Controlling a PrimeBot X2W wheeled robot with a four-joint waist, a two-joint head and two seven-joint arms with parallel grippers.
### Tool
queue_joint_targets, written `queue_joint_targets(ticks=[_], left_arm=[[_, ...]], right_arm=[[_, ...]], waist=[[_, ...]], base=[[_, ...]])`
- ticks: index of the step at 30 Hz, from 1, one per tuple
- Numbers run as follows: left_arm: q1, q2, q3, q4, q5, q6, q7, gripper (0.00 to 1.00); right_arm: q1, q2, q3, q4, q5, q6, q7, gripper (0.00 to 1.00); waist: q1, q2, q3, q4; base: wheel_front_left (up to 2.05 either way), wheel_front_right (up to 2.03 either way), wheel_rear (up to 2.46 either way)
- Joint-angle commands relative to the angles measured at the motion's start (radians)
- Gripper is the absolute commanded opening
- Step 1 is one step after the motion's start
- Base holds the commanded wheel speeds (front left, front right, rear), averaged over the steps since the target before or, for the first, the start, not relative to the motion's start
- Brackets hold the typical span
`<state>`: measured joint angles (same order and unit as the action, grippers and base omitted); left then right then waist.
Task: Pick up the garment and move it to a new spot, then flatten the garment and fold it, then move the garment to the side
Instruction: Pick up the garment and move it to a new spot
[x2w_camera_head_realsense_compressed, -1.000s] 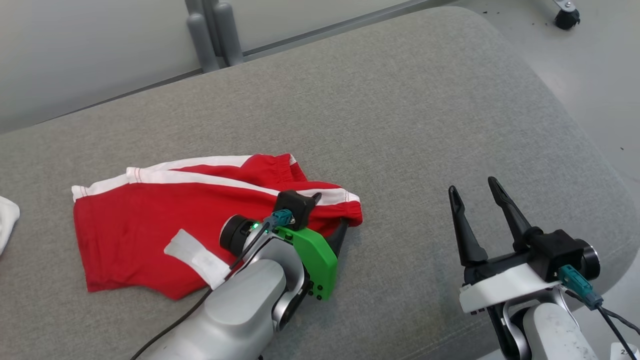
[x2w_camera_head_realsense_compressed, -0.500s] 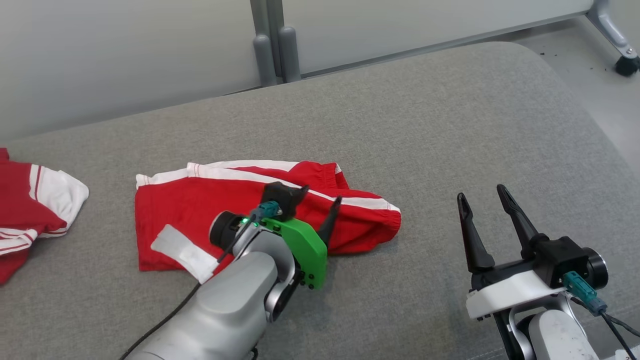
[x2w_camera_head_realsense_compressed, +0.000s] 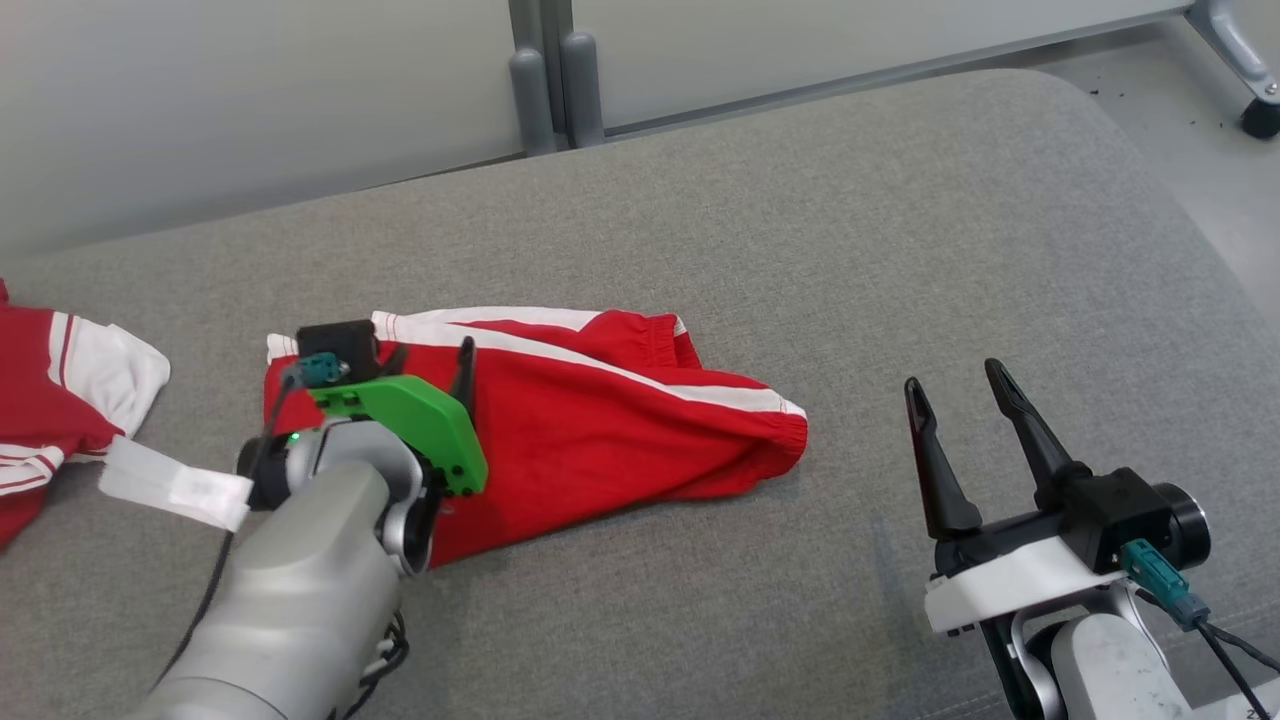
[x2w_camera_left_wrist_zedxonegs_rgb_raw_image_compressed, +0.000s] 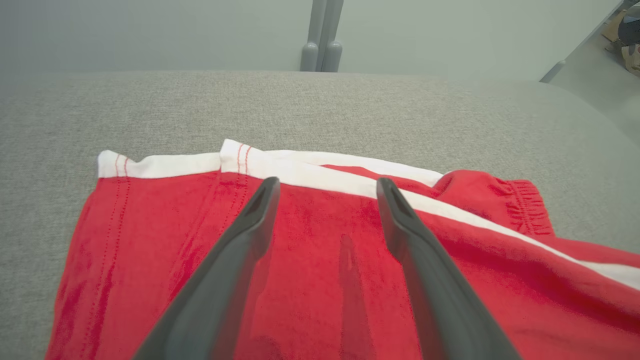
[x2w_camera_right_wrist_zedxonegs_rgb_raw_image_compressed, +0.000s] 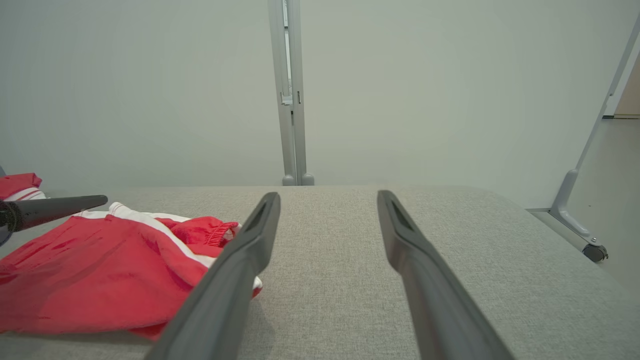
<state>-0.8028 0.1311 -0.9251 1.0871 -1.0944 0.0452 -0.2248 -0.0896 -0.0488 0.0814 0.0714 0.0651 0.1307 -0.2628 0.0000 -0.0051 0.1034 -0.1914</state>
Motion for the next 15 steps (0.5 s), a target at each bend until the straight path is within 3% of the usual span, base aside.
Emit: queue_joint_targets(ticks=[1, 15], left_arm=[[-0.022, 0.016, 0.01, 0.016, -0.015, -0.003, 0.007, 1.0], [-0.143, 0.096, 0.037, 0.142, -0.03, -0.017, 0.063, 1.0]], right_arm=[[-0.014, -0.003, 0.004, -0.005, -0.004, 0.0, -0.003, 1.0], [-0.049, -0.003, 0.019, -0.022, 0.02, 0.0, -0.003, 1.0]], waist=[[0.0, 0.0051, 0.033, -0.021], [0.0, 0.0051, 0.157, -0.081]], base=[[0.0, 0.0, 0.0], [0.0, 0.0, 0.0]])
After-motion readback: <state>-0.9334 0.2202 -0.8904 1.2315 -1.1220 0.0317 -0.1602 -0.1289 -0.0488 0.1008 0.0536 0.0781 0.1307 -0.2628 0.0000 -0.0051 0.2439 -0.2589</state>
